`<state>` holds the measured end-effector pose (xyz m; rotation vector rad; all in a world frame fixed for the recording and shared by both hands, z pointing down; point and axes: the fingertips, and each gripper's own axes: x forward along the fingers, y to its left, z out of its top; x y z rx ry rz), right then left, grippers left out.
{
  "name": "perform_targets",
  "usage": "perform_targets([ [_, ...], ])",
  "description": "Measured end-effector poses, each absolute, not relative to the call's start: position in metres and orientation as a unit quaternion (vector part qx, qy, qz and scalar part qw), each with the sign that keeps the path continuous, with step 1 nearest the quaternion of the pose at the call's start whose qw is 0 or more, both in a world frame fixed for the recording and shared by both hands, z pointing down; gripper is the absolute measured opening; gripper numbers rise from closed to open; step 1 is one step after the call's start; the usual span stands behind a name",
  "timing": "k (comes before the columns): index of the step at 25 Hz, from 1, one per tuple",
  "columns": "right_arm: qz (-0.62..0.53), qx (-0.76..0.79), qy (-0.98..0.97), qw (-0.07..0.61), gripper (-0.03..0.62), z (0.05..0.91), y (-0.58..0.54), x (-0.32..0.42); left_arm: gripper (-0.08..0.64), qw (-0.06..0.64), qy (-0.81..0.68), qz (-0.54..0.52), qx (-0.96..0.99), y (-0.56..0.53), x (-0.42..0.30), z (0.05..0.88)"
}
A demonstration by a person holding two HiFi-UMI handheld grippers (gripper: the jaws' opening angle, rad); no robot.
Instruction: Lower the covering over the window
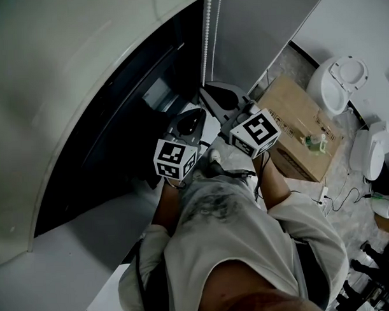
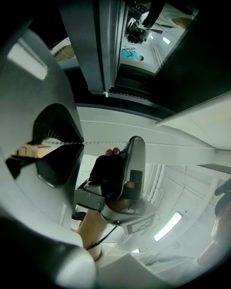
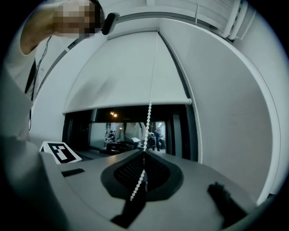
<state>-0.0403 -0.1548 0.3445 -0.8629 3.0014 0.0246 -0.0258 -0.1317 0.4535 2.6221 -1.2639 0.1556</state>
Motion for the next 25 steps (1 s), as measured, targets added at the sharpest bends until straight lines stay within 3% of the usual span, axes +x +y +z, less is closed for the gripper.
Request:
perform_targets([
  [17, -0.015, -0.275, 0.961, -0.015, 0.018, 0.376, -0.148, -0.037, 0.038, 0.132, -0.434, 0.072, 0.888, -0.112, -0.029, 0.475],
  [20, -0.015, -0.276, 0.961, -0.015, 0.018, 0.377, -0.148, -0.036, 0.101, 0.124, -0.432, 0.057, 0.892, -0.107, -0.033, 0.457],
  [25, -0.018, -0.272, 0.962, -0.011, 0.018, 0.377, -0.146, -0.034, 0.107, 0.077, -0.447, -0.018, 0.891, -0.114, -0.051, 0.383],
])
